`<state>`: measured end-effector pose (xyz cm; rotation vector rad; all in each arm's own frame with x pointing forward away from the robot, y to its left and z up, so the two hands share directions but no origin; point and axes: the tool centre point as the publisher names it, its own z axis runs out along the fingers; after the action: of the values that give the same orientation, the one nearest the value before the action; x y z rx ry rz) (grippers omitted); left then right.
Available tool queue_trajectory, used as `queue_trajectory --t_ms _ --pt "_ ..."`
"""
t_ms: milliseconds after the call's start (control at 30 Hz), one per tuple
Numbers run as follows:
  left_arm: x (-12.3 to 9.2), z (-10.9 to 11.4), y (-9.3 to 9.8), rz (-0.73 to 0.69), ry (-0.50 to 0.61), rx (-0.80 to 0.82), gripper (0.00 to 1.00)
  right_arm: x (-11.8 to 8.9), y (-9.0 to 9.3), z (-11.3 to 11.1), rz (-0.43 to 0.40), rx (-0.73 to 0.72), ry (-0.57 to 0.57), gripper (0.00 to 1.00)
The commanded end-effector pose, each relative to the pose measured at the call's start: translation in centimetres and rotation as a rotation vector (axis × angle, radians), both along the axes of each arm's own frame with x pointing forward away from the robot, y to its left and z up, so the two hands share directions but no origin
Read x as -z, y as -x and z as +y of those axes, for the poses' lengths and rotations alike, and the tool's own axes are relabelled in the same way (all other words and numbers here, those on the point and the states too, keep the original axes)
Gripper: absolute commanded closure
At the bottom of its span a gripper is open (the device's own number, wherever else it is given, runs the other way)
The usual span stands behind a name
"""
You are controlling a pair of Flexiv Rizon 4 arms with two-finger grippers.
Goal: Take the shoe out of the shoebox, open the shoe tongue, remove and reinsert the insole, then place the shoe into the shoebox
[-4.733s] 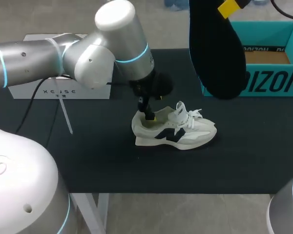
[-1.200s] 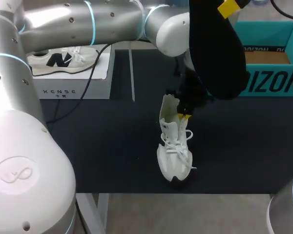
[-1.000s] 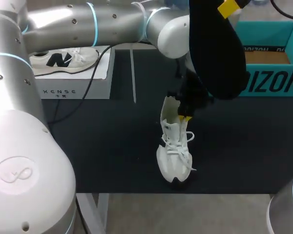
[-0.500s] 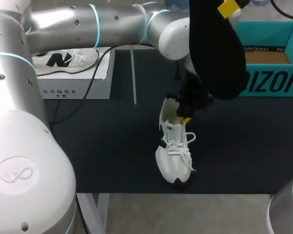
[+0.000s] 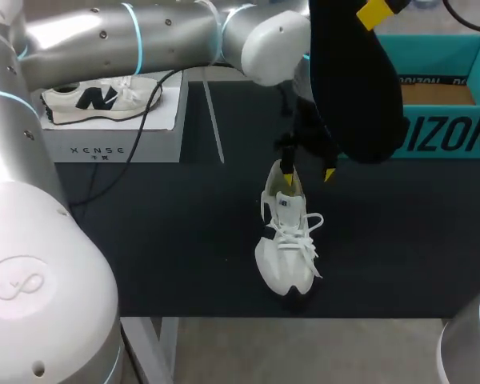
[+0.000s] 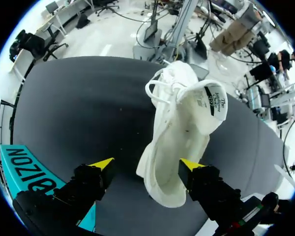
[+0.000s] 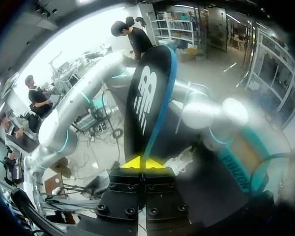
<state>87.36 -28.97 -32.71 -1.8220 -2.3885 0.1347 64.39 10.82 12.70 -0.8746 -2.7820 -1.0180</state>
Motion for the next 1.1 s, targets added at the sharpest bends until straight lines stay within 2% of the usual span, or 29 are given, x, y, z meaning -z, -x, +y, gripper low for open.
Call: queue_trajectory --t_ms 33,133,200,500,600,1100 --pt "-2.5 2.9 -0.9 -0.1 0.367 -0.29 0.0 0.0 -0.1 0.1 0.003 0.0 0.002 1.0" --pt "-3.9 4.7 -2.0 -0.089 0.516 -0.415 0.0 0.0 -0.1 0.1 0.003 0.0 0.002 1.0" --pt "-4.4 5.8 -2.3 -0.083 0.578 -0.454 0.0 0.0 -0.1 0.1 0.003 0.0 0.002 1.0" --pt "-5.9 11.0 -1.1 0.002 0.971 -0.566 0.0 0.0 -0.1 0.1 0.003 0.0 0.002 1.0" --pt "-5.8 11.9 -0.5 0.021 1.057 -0.568 0.0 0.0 -0.1 0.1 0.003 0.0 0.002 1.0" --pt "-5.6 12.0 -0.1 0.027 1.048 -0.596 0.0 0.0 -0.1 0.1 0.003 0.0 0.002 1.0"
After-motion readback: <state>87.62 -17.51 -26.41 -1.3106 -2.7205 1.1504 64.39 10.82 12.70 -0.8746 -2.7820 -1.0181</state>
